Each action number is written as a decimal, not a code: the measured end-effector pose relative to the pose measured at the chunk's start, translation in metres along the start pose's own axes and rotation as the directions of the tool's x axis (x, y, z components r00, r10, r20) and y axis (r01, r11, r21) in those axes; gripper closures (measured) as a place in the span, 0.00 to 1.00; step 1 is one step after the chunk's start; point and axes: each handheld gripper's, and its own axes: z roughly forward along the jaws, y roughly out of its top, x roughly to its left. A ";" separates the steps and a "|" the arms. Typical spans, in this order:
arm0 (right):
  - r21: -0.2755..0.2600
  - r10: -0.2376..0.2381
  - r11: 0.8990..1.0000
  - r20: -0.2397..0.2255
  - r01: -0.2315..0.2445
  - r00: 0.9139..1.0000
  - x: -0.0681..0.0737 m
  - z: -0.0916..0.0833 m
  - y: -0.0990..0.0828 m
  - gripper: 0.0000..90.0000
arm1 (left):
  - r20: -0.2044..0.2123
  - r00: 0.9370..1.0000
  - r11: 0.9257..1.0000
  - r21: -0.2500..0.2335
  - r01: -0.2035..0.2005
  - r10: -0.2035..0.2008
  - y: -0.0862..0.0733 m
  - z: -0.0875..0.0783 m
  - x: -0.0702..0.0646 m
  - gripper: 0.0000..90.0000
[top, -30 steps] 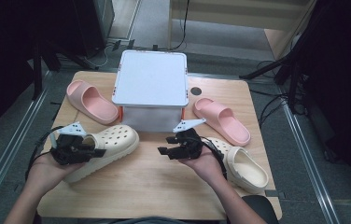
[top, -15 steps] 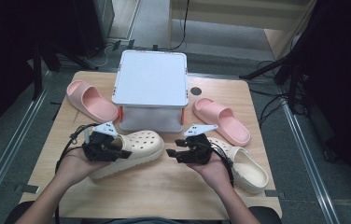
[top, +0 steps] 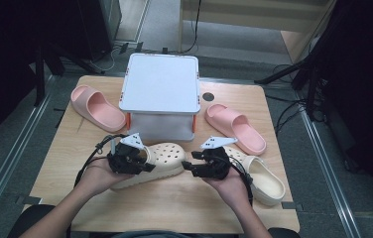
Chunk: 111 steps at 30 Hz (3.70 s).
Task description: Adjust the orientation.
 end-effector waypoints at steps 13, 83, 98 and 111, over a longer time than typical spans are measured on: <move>0.005 -0.013 1.000 -0.006 0.013 1.000 0.003 0.003 0.000 0.52 | 0.047 0.999 0.999 -0.023 0.026 -0.025 -0.003 -0.019 0.004 0.66; 0.066 -0.016 0.998 -0.037 0.019 0.999 0.005 0.048 0.007 0.96 | -0.034 0.995 0.992 -0.079 0.094 -0.097 -0.052 -0.040 0.054 1.00; 0.039 -0.031 0.999 -0.021 0.032 0.999 0.000 0.063 0.019 0.92 | -0.041 0.990 0.988 -0.079 0.131 -0.134 -0.063 -0.043 0.032 1.00; 0.042 -0.035 0.999 -0.023 0.036 0.999 -0.002 0.073 0.028 0.93 | -0.022 0.988 0.986 -0.070 0.150 -0.152 -0.066 -0.042 0.017 1.00</move>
